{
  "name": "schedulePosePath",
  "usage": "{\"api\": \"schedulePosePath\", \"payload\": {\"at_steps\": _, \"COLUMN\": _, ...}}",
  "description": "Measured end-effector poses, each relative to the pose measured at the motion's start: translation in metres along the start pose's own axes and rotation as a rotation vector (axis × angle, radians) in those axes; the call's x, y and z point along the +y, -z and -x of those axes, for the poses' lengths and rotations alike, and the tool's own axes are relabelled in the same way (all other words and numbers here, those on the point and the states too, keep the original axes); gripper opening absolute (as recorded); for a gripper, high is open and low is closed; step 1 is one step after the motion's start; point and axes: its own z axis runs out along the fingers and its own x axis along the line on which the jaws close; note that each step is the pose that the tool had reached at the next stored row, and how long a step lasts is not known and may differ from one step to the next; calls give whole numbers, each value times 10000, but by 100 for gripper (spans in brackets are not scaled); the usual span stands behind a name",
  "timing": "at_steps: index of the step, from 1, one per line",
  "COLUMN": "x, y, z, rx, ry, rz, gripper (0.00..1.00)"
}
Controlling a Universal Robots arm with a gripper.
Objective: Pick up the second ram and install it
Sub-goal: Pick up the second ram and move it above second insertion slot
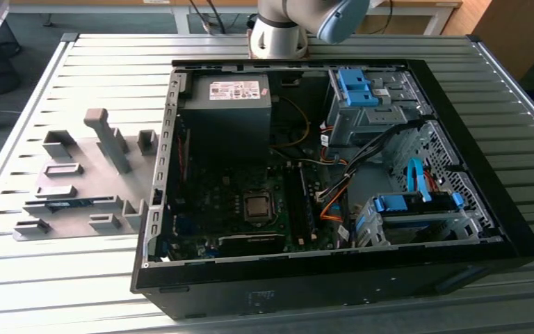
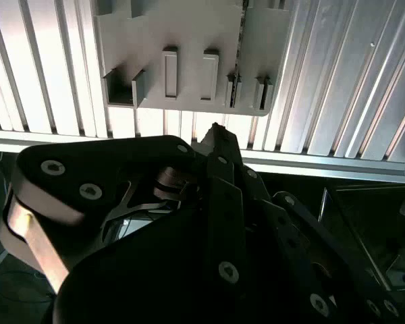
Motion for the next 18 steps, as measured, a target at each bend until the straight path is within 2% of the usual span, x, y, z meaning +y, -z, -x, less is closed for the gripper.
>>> {"api": "schedulePosePath", "payload": {"at_steps": 1, "x": -3, "y": -71, "z": -1, "rx": 0, "ry": 0, "rz": 1, "gripper": 11}}
{"api": "schedulePosePath", "payload": {"at_steps": 18, "x": -5, "y": -116, "z": -2, "rx": 0, "ry": 0, "rz": 0, "gripper": 11}}
